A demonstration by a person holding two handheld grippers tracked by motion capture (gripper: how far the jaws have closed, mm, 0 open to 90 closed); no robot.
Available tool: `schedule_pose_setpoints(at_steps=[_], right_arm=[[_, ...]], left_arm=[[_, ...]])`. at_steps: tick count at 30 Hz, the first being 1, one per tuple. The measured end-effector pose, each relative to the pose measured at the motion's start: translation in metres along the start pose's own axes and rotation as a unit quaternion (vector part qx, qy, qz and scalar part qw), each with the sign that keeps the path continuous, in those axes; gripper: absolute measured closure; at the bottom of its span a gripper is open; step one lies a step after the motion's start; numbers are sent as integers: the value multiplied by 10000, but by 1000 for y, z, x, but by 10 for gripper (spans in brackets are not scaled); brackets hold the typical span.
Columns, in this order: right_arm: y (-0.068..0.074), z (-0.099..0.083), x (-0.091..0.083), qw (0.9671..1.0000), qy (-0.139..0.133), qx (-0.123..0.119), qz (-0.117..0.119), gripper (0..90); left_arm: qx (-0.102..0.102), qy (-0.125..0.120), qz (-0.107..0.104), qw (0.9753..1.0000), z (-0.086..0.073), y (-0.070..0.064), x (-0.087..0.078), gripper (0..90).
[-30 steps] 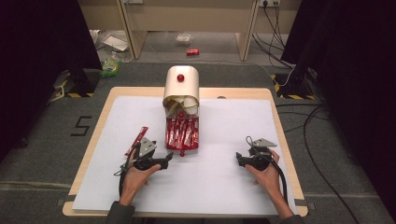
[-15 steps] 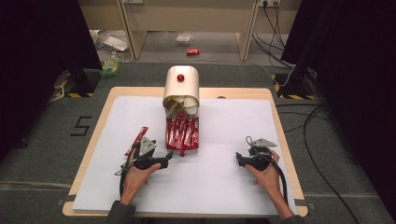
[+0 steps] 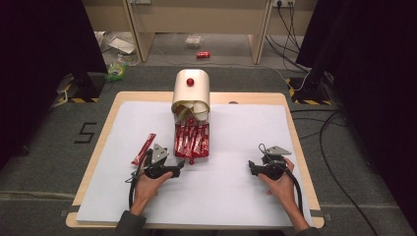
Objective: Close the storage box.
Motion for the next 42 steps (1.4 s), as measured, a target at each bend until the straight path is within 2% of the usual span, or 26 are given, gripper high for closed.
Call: schedule_pose_setpoints(at_steps=[6, 16, 20, 22, 24, 26, 30, 35, 37, 40, 42], right_arm=[[0, 0, 0, 10000, 5, -2, -3, 225], [0, 0, 0, 10000, 4, -6, 0, 225], [0, 0, 0, 10000, 7, -1, 4, 225], [0, 0, 0, 10000, 3, 3, 6, 225], [0, 0, 0, 10000, 3, -7, -1, 225], [0, 0, 0, 10000, 7, 4, 10, 225], [0, 0, 0, 10000, 7, 4, 8, 225], [0, 0, 0, 10000, 8, 24, 7, 225], [0, 0, 0, 10000, 9, 30, 7, 225], [0, 0, 0, 10000, 6, 0, 9, 225], [0, 0, 0, 10000, 7, 1, 4, 225]], left_arm=[[-85, -84, 23, 9999, 3, 1, 2, 177], [-67, -61, -1, 10000, 5, -2, 9, 162], [-159, -137, 22, 9998, 9, -1, 10, 158], [-276, -188, 13, 9994, 12, 1, 12, 154], [-416, -231, 59, 9989, 14, 3, 14, 161], [-439, -271, 125, 9986, 15, 4, 16, 165], [-641, -233, 94, 9976, 14, 7, 20, 154], [-696, -260, 139, 9971, 15, 8, 24, 150], [-682, -282, 156, 9972, 16, 8, 25, 153], [-626, -174, 103, 9978, 19, 9, 27, 144], [-590, -254, 159, 9978, 23, 9, 25, 149]])
Point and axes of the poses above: each handheld gripper's, and its own axes: x roughly forward along the jaws, z roughly out of its top, y roughly to its left, the point moved 4 cm from there along x, roughly forward along the jaws, and after that the axes turned 11 degrees about z, right-handed, at the moved point
